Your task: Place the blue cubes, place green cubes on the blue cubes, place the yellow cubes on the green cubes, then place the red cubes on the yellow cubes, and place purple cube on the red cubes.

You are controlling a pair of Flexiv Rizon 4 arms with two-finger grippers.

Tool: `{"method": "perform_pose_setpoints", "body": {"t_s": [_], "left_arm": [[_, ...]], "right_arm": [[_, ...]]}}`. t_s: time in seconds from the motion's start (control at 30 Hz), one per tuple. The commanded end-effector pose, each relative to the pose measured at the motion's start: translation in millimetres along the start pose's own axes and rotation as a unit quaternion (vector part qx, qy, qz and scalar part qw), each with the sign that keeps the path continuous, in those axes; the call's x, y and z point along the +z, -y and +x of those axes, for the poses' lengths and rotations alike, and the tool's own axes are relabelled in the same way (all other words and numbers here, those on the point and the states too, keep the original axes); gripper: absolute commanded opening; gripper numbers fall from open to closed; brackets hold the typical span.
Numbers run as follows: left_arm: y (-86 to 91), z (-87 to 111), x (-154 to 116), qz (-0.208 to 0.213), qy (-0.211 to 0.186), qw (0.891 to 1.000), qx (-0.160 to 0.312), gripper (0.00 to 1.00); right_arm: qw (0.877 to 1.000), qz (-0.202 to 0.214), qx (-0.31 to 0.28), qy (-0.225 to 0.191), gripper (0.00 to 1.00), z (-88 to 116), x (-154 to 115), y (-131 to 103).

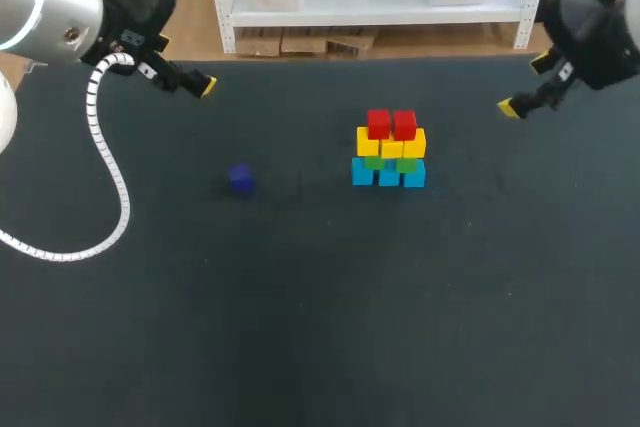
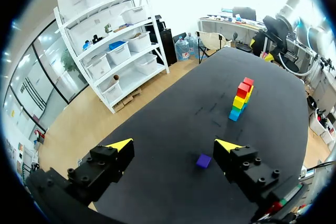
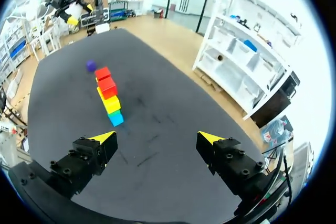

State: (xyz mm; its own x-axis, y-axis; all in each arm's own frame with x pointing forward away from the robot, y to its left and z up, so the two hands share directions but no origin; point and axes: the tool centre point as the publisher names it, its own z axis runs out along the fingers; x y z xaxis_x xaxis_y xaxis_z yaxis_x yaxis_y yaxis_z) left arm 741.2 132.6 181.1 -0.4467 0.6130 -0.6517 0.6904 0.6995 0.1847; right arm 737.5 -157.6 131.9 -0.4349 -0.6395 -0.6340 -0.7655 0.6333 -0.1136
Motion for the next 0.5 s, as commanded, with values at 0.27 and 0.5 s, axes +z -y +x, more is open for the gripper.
{"method": "perform_pose_setpoints", "body": {"t_s": [0.27, 0.5], "left_arm": [[-1.7, 0.8, 0.3, 0.003, 0.002, 1.000, 0.001, 1.00], [-1.7, 0.8, 0.3, 0.003, 0.002, 1.000, 0.001, 1.00]], "right_arm": [[0.999, 0.027, 0.003, 0.030, 1.00, 7.3, -0.4, 6.8], [0.999, 0.023, 0.001, 0.030, 1.00, 6.5, 0.6, 6.8]]}}
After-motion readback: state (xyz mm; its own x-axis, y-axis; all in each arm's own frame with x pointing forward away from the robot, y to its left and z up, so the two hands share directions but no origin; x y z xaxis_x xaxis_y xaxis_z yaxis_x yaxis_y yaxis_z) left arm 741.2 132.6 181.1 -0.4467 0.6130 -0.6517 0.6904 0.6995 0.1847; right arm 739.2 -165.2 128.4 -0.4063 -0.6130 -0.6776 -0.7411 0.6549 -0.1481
